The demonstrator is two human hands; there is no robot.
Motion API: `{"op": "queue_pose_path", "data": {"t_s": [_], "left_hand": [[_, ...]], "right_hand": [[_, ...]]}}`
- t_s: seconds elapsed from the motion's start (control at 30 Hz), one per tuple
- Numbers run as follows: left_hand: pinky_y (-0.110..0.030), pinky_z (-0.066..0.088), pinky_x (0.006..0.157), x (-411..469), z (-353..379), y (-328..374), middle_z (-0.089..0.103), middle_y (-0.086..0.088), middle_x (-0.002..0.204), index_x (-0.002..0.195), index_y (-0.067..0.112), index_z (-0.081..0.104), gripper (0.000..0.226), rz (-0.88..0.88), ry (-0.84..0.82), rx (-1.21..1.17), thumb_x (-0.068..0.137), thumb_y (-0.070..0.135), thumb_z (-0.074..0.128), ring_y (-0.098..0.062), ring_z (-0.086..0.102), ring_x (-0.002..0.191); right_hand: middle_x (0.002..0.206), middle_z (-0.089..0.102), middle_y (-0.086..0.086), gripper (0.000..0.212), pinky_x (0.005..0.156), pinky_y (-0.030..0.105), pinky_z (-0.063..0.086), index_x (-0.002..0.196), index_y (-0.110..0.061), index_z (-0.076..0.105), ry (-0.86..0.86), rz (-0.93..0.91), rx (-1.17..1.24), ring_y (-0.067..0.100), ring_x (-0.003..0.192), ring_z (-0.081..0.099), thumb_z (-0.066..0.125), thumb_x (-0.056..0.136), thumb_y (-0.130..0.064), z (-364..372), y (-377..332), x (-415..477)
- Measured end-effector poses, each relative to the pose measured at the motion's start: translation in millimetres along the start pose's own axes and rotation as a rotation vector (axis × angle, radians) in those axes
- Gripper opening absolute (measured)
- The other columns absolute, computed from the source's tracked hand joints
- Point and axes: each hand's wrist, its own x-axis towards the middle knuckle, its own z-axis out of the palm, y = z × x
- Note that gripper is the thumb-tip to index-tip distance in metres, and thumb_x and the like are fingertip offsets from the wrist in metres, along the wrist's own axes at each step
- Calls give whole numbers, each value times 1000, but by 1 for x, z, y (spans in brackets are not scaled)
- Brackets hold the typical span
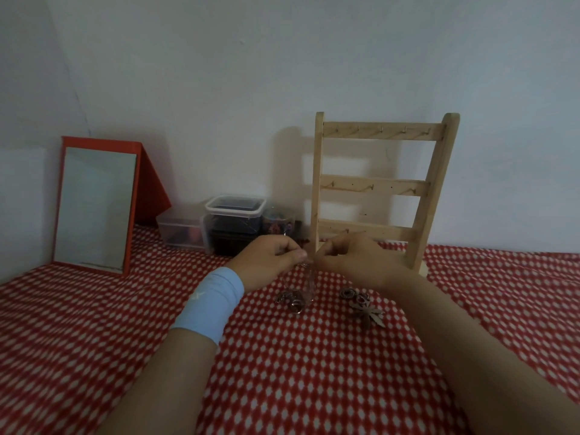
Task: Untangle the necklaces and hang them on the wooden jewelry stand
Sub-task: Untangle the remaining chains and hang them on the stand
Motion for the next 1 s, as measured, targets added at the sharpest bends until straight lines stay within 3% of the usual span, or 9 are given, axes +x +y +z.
{"op": "queue_pose_path", "data": {"t_s": [0.1,0.27,0.4,0.53,0.57,0.7,0.8,0.93,1.0], "left_hand": [[-21,44,77,0,0,0,64,14,79,86,25,68,16,6,15,27,96,30,58,1,59,77],[-25,44,80,2,-4,-6,63,14,85,83,28,63,15,12,83,98,97,30,57,0,57,82],[-21,44,86,3,5,-8,54,12,103,92,30,61,4,40,177,124,93,27,63,-2,54,91],[-17,50,72,0,13,5,64,12,90,91,26,64,17,40,100,-13,81,33,76,-2,60,78],[-18,52,73,0,14,6,67,12,88,91,27,66,19,35,86,3,78,33,79,-1,62,78],[-19,53,82,1,13,2,71,12,87,92,27,73,13,-3,107,-24,80,26,79,-1,66,85],[-19,53,85,0,10,-2,74,11,87,99,22,76,12,-15,50,-26,87,20,73,-2,70,80],[-20,55,80,3,12,-4,75,4,88,101,15,74,12,-49,5,22,92,18,66,-9,72,75],[-25,56,82,3,13,-4,75,4,86,94,17,74,9,-47,10,24,90,23,69,-11,71,76]], "right_hand": [[91,75,-10,10,74,19,53,95,-26,77,-45,-2,-137,2,81,69,72,92,-34,1,2,2],[94,76,-18,8,89,24,53,89,-35,79,-81,16,-72,-1,92,68,72,92,-35,-4,1,2],[89,77,-13,15,83,21,56,91,-29,80,-25,2,-94,-3,83,69,67,96,-35,-2,0,2],[77,74,1,32,69,32,56,87,-16,78,-25,16,-83,18,68,67,59,100,-39,-2,0,3],[72,71,0,34,66,30,53,84,-16,76,-38,16,-68,16,62,63,57,102,-38,-2,-1,2],[79,71,-13,28,70,18,48,87,-31,74,-39,-27,-122,-7,70,64,52,105,-32,-3,-1,0],[89,75,-6,25,80,31,59,94,-29,77,-17,-30,-257,8,84,70,54,103,-36,-1,2,3],[92,74,-10,21,81,24,57,101,-27,77,-15,-27,-300,2,84,67,57,102,-34,4,6,5],[81,75,-6,18,68,19,55,99,-24,76,-17,-19,-157,2,72,69,58,102,-26,5,7,4]]}}
